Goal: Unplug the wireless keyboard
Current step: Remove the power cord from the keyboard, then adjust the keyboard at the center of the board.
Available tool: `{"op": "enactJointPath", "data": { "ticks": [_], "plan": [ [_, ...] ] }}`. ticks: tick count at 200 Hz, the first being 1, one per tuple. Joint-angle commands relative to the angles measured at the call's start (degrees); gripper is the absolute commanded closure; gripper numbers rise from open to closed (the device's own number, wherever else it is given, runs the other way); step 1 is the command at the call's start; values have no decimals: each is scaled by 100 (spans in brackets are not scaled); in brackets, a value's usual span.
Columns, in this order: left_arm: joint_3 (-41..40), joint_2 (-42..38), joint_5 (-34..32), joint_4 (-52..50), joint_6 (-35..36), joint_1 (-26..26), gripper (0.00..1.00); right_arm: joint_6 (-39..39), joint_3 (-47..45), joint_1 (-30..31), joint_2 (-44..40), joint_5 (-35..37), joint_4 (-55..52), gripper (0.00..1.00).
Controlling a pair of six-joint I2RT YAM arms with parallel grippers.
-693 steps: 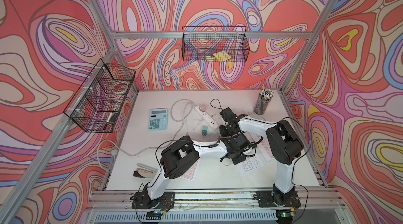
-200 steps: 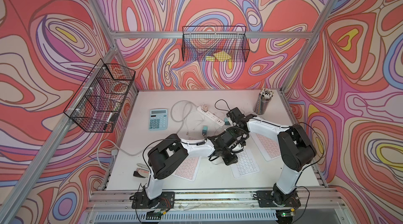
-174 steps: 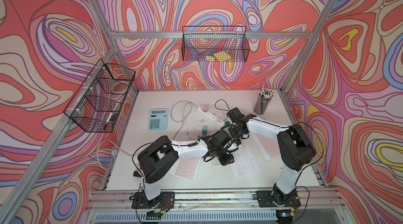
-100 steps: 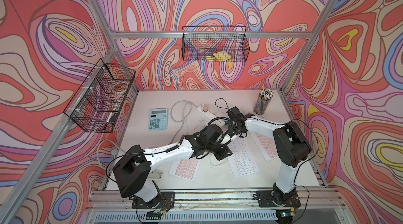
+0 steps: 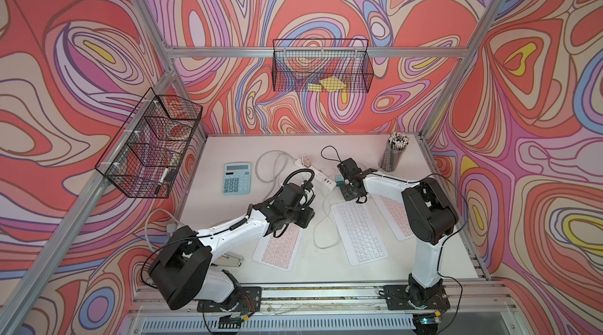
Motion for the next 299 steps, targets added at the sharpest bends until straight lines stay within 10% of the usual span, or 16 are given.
{"op": "enactJointPath", "data": {
  "ticks": [1,183,299],
  "plan": [
    [-141,-159,-355,13,-408,191,56,77,-328,11,32,-516,-354,72],
    [-665,-380,-509,131,-808,1079,56,396,-444,11,-558,-695,-1230,69],
    [-928,-624,67,377,-1533,1754,56,393,-1,33,-1322,-2097,-672,72]
  ]
}}
